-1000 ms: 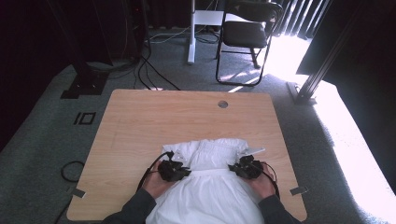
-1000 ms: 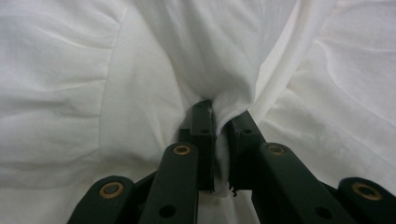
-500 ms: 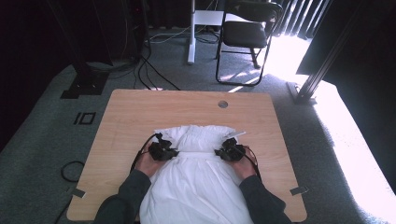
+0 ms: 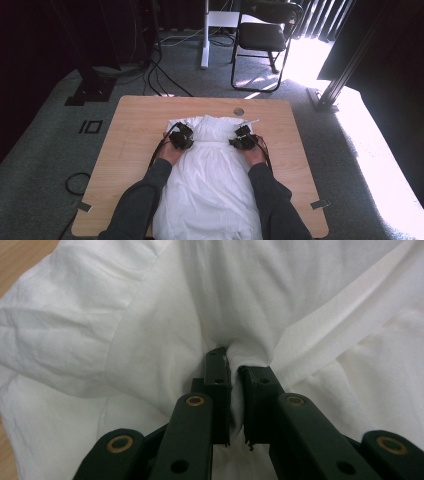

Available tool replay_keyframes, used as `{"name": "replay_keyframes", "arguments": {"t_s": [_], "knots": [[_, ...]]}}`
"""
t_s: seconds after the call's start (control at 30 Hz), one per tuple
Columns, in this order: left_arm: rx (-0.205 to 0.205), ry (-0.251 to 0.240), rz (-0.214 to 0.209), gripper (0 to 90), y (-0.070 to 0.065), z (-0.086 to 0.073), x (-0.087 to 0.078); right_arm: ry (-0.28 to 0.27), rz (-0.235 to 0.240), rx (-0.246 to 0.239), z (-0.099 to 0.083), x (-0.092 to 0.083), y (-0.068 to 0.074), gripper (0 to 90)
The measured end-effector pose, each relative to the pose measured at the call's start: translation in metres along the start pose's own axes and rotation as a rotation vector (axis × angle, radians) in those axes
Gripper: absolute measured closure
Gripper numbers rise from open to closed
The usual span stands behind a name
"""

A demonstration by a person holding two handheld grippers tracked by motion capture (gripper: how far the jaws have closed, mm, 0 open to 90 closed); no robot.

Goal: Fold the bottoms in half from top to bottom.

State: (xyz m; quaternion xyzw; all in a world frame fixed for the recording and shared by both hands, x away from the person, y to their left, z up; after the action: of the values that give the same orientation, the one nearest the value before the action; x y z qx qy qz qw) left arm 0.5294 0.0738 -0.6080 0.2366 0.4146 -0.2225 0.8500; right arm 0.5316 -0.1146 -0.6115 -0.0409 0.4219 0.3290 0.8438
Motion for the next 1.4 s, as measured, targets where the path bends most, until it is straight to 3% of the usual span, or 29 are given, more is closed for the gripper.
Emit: {"name": "replay_keyframes", "arguments": {"t_s": [0.13, 0.27, 0.4, 0.6, 0.73, 0.87, 0.93, 1.0, 1.1, 1.23, 1.4], "knots": [[-0.006, 0.007, 0.006, 84.6, -0.006, 0.014, 0.007, 0.012, -0.007, 0.034, 0.008, 0.0, -0.02, 83.4], [-0.011, 0.01, 0.016, 84.6, -0.014, 0.025, 0.013, 0.01, -0.063, 0.082, 0.011, -0.004, -0.038, 83.4], [-0.038, -0.026, -0.003, 86.6, -0.012, 0.034, 0.006, -0.025, -0.071, 0.075, 0.015, -0.012, -0.04, 84.2], [-0.066, -0.202, -0.061, 87.1, -0.003, 0.057, -0.049, -0.198, -0.045, 0.011, 0.047, -0.062, -0.028, 84.4], [-0.024, -0.313, -0.082, 87.0, -0.012, 0.065, -0.095, -0.282, -0.057, -0.076, 0.064, -0.104, -0.013, 84.5], [0.022, -0.41, -0.121, 87.0, -0.028, 0.064, -0.146, -0.375, -0.035, -0.142, 0.072, -0.152, 0.007, 84.2], [0.056, -0.449, -0.153, 86.9, -0.042, 0.059, -0.172, -0.41, -0.026, -0.179, 0.069, -0.174, 0.017, 84.1], [0.093, -0.462, -0.159, 86.9, -0.052, 0.051, -0.185, -0.433, -0.008, -0.206, 0.06, -0.192, 0.028, 83.9], [0.119, -0.45, -0.195, 86.8, -0.071, 0.03, -0.193, -0.442, 0.028, -0.228, 0.036, -0.206, 0.043, 83.8], [0.155, -0.381, -0.221, 86.7, -0.092, -0.009, -0.18, -0.39, 0.071, -0.239, -0.009, -0.197, 0.059, 83.3], [0.16, -0.241, -0.235, 86.2, -0.107, -0.057, -0.141, -0.282, 0.117, -0.21, -0.06, -0.162, 0.07, 82.9]]}}
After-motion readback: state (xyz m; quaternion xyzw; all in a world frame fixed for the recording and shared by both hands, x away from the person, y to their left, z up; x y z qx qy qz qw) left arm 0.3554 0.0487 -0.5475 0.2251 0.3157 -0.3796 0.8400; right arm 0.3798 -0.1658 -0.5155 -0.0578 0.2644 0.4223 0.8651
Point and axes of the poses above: each handheld gripper's, and its own axes: x roughly forward along the jaws, z roughly out of its top, y roughly to its left, the point moved 10 cm from there along x, roughly forward along the jaws, and after that the axes turned 6 degrees about z, right-handed, at the moved point
